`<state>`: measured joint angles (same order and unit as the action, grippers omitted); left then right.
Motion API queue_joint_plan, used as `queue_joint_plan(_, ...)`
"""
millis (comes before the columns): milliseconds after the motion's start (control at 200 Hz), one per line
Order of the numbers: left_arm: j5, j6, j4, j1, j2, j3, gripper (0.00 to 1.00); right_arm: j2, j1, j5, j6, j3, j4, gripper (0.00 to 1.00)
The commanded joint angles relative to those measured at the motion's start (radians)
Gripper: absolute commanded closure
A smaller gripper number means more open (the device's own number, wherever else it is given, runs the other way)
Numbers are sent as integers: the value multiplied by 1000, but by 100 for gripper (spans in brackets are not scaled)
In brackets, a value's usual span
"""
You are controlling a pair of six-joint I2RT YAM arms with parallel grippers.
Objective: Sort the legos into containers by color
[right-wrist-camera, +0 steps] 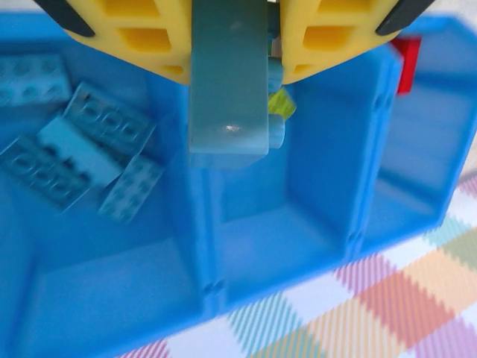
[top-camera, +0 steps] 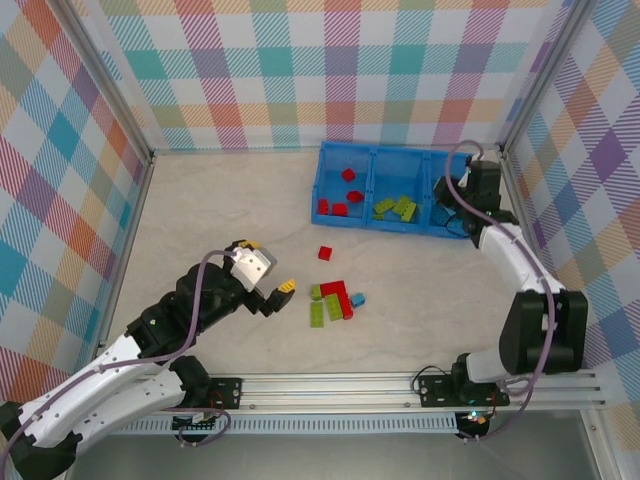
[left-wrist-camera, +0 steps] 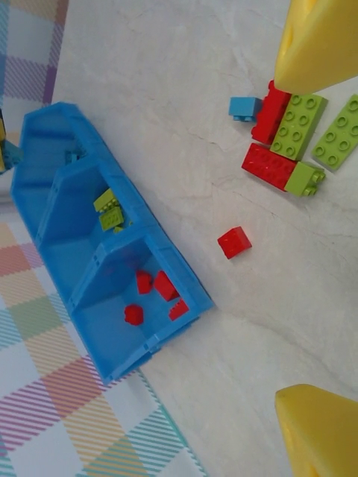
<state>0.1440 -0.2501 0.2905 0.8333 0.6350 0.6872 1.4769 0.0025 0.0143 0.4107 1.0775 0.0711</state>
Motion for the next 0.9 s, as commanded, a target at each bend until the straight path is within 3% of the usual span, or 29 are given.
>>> queue_joint_plan(0, 4, 69, -23, -28, 10, 37, 0, 106, -33, -14, 7, 83, -43, 82)
queue_joint_plan(195, -56, 95, -21, -90, 36, 50, 0, 357, -62, -57, 58, 275, -32, 81)
queue_joint_plan(320, -78, 94, -22, -112, 54, 57, 0, 490, -62, -85, 75, 407, 22, 66)
queue_joint_plan(465, -84, 87, 29, -117, 77, 64, 0, 541, -62, -93, 85, 475, 88, 48)
queue_joint_plan(550, -96, 91, 30, -123, 87, 69, 0, 501, -62, -96, 84, 434, 84, 38)
queue_joint_plan(705, -111, 111, 42, -133, 105, 78, 0, 328, -62, -138, 87, 217, -1, 29)
queue_joint_plan(895, -20, 254, 94, -135, 176, 122, 0, -63, -61, -206, 151, -160, -135, 22)
